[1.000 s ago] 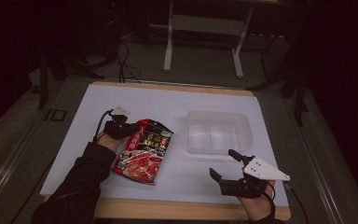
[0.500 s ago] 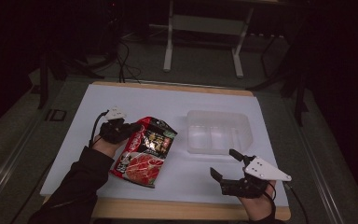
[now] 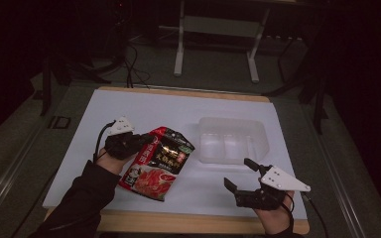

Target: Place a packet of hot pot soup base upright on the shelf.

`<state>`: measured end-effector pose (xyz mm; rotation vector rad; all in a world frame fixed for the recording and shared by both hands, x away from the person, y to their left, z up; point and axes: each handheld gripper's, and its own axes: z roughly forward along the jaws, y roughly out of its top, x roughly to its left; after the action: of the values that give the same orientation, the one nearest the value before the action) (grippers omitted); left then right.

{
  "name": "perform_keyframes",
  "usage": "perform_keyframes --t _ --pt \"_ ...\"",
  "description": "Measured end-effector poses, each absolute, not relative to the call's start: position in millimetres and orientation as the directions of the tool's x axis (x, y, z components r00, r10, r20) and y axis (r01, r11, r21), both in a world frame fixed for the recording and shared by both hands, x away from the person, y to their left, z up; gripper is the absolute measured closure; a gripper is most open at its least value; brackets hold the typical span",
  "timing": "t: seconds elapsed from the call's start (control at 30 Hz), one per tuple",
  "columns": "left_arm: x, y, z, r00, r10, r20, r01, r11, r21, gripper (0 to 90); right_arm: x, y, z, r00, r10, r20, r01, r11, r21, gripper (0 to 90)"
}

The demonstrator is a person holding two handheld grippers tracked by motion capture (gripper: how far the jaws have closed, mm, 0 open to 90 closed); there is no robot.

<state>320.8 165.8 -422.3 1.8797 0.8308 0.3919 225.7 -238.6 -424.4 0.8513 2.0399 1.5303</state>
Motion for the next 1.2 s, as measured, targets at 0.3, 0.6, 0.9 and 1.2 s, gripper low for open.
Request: perform_keyframes --t 0.3,0.6,0.9,1.2 --pt "303.1 165.1 -403.9 0.744 0.664 -0.079 0.302 -0.229 0.925 87.8 225.0 -237.4 -423.9 -0.715 0.699 0.023 0.218 0.19 0.957 14.5" --pt "297.3 174.2 -387.3 0.777 0.617 -0.122 0.235 -0.104 0.966 87.7 228.0 -239.9 -407.3 -0.735 0.677 0.019 0.177 0.165 0.97 19.7" --pt "298.0 175.7 -383.3 0.782 0.598 -0.175 0.224 -0.007 0.975 87.8 237.7 -227.9 -372.7 -0.775 0.631 -0.037 0.095 0.174 0.98 28.2" --pt "292.4 171.3 -380.6 0.793 0.581 -0.182 0.214 0.014 0.977 87.8 258.9 -199.1 -355.9 -0.812 0.583 0.019 0.131 0.15 0.98 30.5"
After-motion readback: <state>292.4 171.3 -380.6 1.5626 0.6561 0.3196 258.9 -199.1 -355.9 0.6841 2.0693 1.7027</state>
